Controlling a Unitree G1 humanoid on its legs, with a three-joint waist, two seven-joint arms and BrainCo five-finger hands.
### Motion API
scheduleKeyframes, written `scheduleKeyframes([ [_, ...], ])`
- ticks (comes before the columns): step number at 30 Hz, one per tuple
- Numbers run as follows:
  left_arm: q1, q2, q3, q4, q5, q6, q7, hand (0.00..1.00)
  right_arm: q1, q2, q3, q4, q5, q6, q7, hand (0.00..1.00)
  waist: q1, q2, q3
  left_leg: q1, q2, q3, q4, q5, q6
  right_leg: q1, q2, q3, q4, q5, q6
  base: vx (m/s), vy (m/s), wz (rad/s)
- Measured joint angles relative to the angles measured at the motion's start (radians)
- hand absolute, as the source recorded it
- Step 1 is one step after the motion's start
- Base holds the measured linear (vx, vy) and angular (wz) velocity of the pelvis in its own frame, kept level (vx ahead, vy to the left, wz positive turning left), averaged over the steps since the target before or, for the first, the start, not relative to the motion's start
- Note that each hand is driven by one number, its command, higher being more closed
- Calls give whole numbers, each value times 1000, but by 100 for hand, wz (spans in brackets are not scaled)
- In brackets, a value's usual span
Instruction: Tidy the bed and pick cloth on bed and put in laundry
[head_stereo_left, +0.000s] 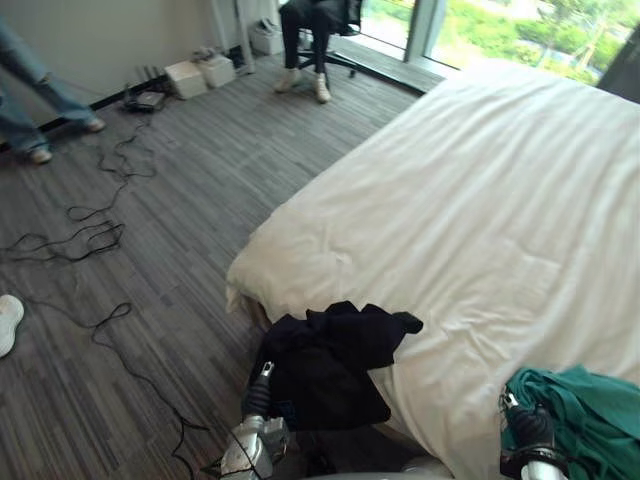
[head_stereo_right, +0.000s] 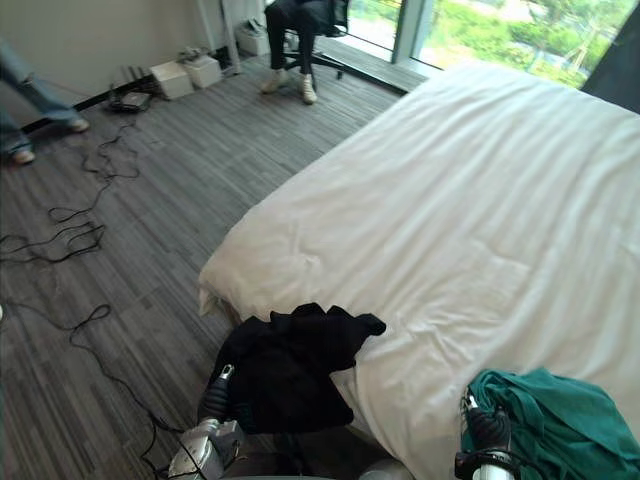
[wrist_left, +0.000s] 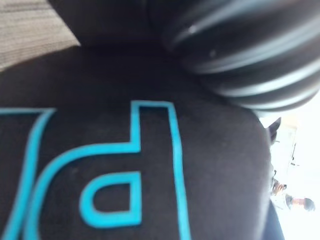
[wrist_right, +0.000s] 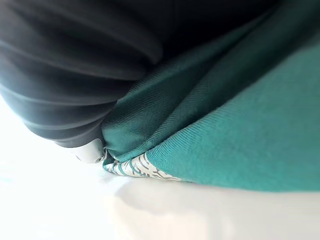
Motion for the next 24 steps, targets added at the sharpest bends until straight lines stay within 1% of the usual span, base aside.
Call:
scheduleKeyframes([
  [1,-7,1,-3,-1,24,5,4,100,18,14,11,-1,1,4,-6,100,-12,4,3,-16,-7,-78,-1,20,2,-9,71,110,-67,-21,-11,-28,22,119],
  [2,-15,2,-7,-3,32,4,9,100,31,20,21,-2,1,5,-13,100,-15,4,3,-24,-14,-122,-4,32,-3,-17,116,193,-95,-34,-19,-84,-26,221],
  [3,-35,6,-24,-4,34,4,23,100,68,33,38,-7,2,8,-29,100,-22,-3,5,-28,-60,-251,-54,79,-23,-36,220,416,-137,-74,-25,-70,-35,209],
  [4,-36,7,-30,-6,34,4,23,100,86,36,40,-16,3,10,-37,100,-26,-7,6,-27,-83,-301,-79,84,-23,-33,254,480,-156,-90,-17,-82,-48,205],
  [5,-36,9,-33,-7,34,4,23,100,99,39,40,-26,4,10,-40,100,-27,-12,9,-25,-100,-329,-96,84,-23,-34,271,524,-171,-101,-17,-65,-44,146],
  [6,-34,14,-35,-13,34,4,23,100,123,44,40,-47,4,10,-41,100,-28,-21,18,-22,-126,-357,-125,84,-24,-33,298,592,-211,-128,-16,-153,-64,147],
  [7,-29,17,-33,-24,38,3,24,100,141,52,39,-68,6,10,-43,100,-30,-40,28,-22,-161,-363,-168,71,-46,-35,323,658,-259,-145,-24,-174,-46,192],
  [8,-21,14,-33,-26,50,7,25,100,156,67,38,-77,13,8,-44,100,-56,-108,41,-60,-191,-372,19,45,16,-56,296,686,-247,-133,-58,-185,-69,143],
  [9,-7,18,-38,-30,52,7,25,100,165,72,43,-93,15,8,-44,100,-47,-102,48,-83,-173,-369,175,14,46,-54,303,701,-238,-138,-62,-128,-87,75],
  [10,29,10,-49,-33,57,8,25,100,183,74,56,-124,17,6,-43,100,-16,-75,57,-46,-115,-368,230,-58,-27,-42,360,745,-243,-139,-58,-85,-110,-14],
  [11,50,17,-57,-26,60,17,25,100,182,87,68,-124,22,0,-43,100,-4,-60,63,-2,-103,-394,161,-89,-25,-57,388,793,-211,-126,-59,-87,-76,-28],
  [12,58,21,-59,-26,61,26,26,100,179,97,76,-127,31,-2,-43,100,-4,-76,55,11,-118,-400,119,-61,-38,-67,389,815,-205,-122,-52,-73,-55,3],
  [13,60,20,-73,-28,68,27,25,100,190,114,89,-138,43,-6,-42,100,-4,-85,47,25,-134,-413,75,-31,-32,-64,380,807,-218,-87,-38,-71,-35,14],
  [14,82,50,-127,-21,69,25,-6,100,86,232,268,-34,49,-1,83,100,61,-37,-73,145,-194,-502,-257,148,4,-2,354,785,-356,14,7,-16,-18,17],
  [20,75,52,-132,-14,68,25,-5,100,83,231,268,-29,49,-1,83,100,61,-37,-73,147,-193,-492,-257,141,7,-2,354,790,-357,14,7,0,-1,-3],
  [22,29,59,-150,51,66,25,0,100,60,227,271,6,47,1,82,100,58,-40,-72,154,-192,-471,-257,132,9,1,351,798,-356,14,7,10,-16,-17],
  [23,-4,68,-173,89,53,26,3,100,46,226,274,25,45,7,79,100,56,-45,-71,156,-190,-443,-257,121,5,1,345,798,-354,14,8,16,-19,-9],
  [24,-21,73,-185,103,46,26,4,100,38,223,278,35,42,8,77,100,54,-45,-71,156,-189,-425,-257,115,4,2,341,796,-353,13,9,0,0,0],
])
